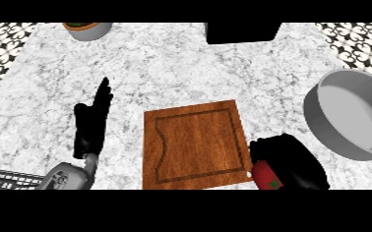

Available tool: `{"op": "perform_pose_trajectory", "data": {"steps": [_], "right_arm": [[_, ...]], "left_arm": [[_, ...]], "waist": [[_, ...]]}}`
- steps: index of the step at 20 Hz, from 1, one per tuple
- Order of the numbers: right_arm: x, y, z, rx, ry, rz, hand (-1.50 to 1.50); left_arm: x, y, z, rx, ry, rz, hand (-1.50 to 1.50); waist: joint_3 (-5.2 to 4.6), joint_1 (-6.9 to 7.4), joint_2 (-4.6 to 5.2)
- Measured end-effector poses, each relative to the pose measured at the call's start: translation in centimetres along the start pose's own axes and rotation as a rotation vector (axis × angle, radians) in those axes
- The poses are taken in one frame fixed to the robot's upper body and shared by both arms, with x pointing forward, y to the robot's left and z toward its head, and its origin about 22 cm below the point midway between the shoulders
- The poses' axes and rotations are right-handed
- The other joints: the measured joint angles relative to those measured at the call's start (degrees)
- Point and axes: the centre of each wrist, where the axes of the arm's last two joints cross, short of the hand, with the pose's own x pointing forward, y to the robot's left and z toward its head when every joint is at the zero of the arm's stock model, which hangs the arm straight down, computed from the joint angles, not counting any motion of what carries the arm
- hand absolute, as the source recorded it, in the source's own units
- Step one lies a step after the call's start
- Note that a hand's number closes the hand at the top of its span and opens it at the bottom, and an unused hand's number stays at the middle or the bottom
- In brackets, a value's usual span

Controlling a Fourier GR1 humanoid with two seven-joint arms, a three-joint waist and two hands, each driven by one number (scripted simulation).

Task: Pick the tomato from the cutting board and place it in the pot

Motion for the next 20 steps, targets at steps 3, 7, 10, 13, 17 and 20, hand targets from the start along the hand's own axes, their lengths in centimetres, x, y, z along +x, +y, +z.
{"op": "perform_pose_trajectory", "data": {"steps": [3, 7, 10, 13, 17, 20], "right_arm": [[-1.0, -2.4, 2.4, -0.173, -0.031, 0.037, 1.50], [-2.0, -5.4, 5.5, -0.400, -0.046, 0.047, 1.50], [-2.5, -6.6, 7.6, -0.514, -0.045, -0.016, 1.50], [-3.4, -7.5, 9.2, -0.594, -0.032, -0.088, 1.50], [-5.0, -8.2, 10.9, -0.671, -0.015, -0.165, 1.50], [-6.4, -8.7, 11.8, -0.712, -0.003, -0.201, 1.50]], "left_arm": [[-0.3, 0.5, 0.3, 0.025, 0.010, 0.004, 0.00], [-0.4, 1.0, 0.6, 0.043, 0.014, 0.006, 0.00], [-0.3, 1.1, 0.7, 0.039, 0.007, 0.006, 0.00], [-0.1, 1.0, 0.8, 0.032, -0.010, 0.005, 0.00], [0.3, 0.7, 0.7, 0.010, -0.024, 0.004, 0.00], [0.6, 0.4, 0.5, -0.014, -0.029, 0.004, 0.00]], "waist": [[0.12, -1.11, -0.18], [0.24, -2.23, -0.10], [0.28, -2.31, 0.33], [0.28, -2.02, 0.80], [0.24, -1.13, 1.37], [0.21, -0.36, 1.69]]}}
